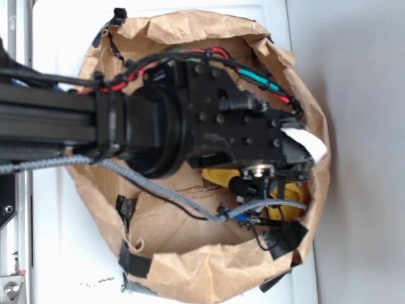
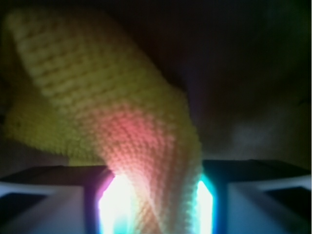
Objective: Grab the yellow cloth.
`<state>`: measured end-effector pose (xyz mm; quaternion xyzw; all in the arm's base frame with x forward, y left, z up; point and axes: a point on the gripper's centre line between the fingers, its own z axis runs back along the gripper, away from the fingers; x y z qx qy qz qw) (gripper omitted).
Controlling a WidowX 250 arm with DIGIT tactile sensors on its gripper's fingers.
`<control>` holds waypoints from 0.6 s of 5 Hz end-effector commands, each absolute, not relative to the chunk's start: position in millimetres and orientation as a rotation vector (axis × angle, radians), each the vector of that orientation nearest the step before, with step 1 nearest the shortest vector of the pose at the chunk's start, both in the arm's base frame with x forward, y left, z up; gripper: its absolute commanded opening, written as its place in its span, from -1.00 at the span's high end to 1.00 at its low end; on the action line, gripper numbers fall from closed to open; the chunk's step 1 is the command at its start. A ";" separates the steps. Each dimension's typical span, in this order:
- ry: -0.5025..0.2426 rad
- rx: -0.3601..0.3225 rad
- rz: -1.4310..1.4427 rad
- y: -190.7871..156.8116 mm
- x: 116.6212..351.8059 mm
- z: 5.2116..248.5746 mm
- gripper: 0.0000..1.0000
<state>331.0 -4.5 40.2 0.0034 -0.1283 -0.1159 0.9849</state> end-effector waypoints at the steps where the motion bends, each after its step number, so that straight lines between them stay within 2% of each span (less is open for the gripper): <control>1: -0.299 -0.058 -0.177 13.5 306.4 109.9 1.00; 2: -0.272 -0.047 -0.179 19.5 270.4 133.0 1.00; 3: -0.246 -0.077 -0.166 32.7 239.3 154.4 1.00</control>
